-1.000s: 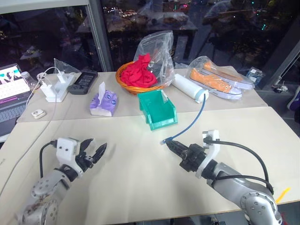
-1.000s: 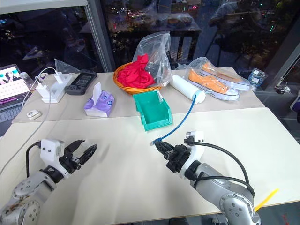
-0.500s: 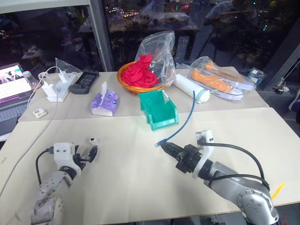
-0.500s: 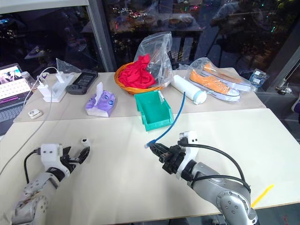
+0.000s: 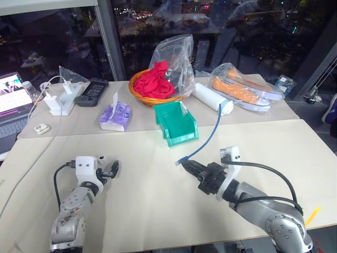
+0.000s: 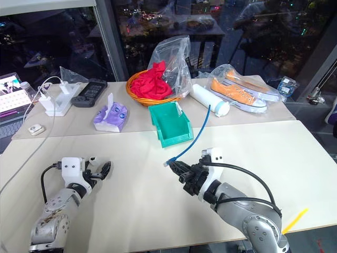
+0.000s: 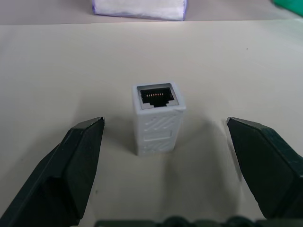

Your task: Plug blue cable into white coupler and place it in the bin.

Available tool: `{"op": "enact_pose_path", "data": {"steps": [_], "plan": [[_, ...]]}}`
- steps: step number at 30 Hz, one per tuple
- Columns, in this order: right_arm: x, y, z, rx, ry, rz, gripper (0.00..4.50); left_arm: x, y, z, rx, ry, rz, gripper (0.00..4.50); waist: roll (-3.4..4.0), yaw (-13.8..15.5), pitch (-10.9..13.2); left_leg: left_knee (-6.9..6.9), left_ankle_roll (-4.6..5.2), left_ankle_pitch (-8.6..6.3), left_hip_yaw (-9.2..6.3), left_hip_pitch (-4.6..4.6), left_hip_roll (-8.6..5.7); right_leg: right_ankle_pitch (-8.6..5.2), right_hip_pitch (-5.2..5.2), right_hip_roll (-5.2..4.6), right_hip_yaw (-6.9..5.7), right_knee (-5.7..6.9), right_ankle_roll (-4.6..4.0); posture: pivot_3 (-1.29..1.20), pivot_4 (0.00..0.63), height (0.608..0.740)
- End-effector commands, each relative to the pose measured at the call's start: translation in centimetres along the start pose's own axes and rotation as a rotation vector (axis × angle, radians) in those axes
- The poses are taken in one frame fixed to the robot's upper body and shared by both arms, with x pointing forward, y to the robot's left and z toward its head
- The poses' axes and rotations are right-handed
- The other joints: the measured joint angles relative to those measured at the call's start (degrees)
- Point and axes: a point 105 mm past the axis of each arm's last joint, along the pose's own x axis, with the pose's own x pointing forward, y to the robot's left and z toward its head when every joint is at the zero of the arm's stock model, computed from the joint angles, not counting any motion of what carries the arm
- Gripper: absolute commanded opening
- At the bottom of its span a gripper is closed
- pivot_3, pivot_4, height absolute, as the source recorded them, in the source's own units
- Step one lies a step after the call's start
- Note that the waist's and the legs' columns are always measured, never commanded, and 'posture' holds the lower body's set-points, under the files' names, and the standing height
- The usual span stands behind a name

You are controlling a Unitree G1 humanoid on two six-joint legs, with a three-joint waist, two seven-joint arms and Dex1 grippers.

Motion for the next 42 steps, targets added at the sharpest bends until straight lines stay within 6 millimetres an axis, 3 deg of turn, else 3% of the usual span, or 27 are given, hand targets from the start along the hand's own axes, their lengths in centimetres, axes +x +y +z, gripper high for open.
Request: {"op": "enact_pose_path", "data": {"steps": [1,3,7,12,23,27,32,37,42], "plan": [[-0.2,0.7,0.6,-0.020,-0.033,0.025,0.00,-0.4,0.3,-0.6,-0.010,0.013,0.021,4.21,0.00,0.06,0.00,0.00,0.00,0.00,0.00,0.00,0.00,0.00,0.00,0.00,0.00,0.00,0.00,0.00,0.150,0.732],[-0.2,0.7,0.6,-0.020,-0.031,0.025,0.00,-0.5,0.3,-0.5,-0.015,0.008,0.023,3.73,0.00,0.09,0.00,0.00,0.00,0.00,0.00,0.00,0.00,0.00,0.00,0.00,0.00,0.00,0.00,0.00,0.150,0.732],[-0.2,0.7,0.6,-0.018,-0.033,0.026,0.00,-0.3,0.3,-0.3,-0.021,0.004,0.020,2.16,0.00,0.19,0.00,0.01,0.00,0.00,0.00,0.00,0.00,0.00,0.01,0.00,0.00,-0.01,0.00,0.00,0.150,0.732],[-0.2,0.5,0.5,-0.024,-0.026,0.021,0.00,0.1,0.4,0.1,-0.019,-0.001,0.028,0.61,0.00,0.34,0.00,0.01,-0.01,0.00,0.00,-0.01,-0.01,0.00,0.02,0.00,0.00,-0.01,0.00,0.00,0.150,0.732],[-0.3,-0.3,-0.3,-0.138,0.018,-0.031,0.00,0.1,-1.0,1.7,0.013,-0.057,-0.039,0.61,0.00,0.29,0.00,0.01,-0.01,0.00,0.00,-0.02,0.00,0.00,0.00,0.00,-0.01,-0.01,0.00,0.00,0.150,0.732],[-0.4,-1.4,-0.6,-0.290,0.042,-0.107,0.00,-0.8,-3.9,3.8,0.041,-0.156,-0.213,0.61,0.00,0.33,0.00,0.01,-0.01,0.00,0.00,-0.05,-0.01,0.00,-0.01,0.00,-0.01,-0.02,0.00,0.00,0.150,0.732],[-0.6,-3.2,-0.2,-0.428,0.027,-0.219,0.00,-1.6,-7.9,4.8,0.050,-0.155,-0.489,0.61,0.00,0.24,0.00,0.01,-0.02,0.01,0.00,-0.06,0.00,0.00,-0.02,0.00,-0.01,-0.02,0.00,0.00,0.150,0.732],[-0.6,-4.1,1.0,-0.520,-0.021,-0.301,0.00,-2.8,-12.0,3.7,0.109,-0.095,-0.780,0.61,0.00,0.21,0.00,0.01,-0.02,0.01,0.00,-0.06,-0.01,0.00,-0.01,0.00,-0.01,-0.03,0.00,0.00,0.150,0.732],[-0.9,-3.0,2.3,-0.566,-0.084,-0.293,0.00,-3.5,-15.1,1.6,0.190,-0.040,-1.015,0.61,0.01,0.18,0.01,0.00,-0.01,0.01,0.01,-0.06,-0.01,0.00,-0.02,0.00,0.00,-0.04,0.00,0.00,0.150,0.732]]}}
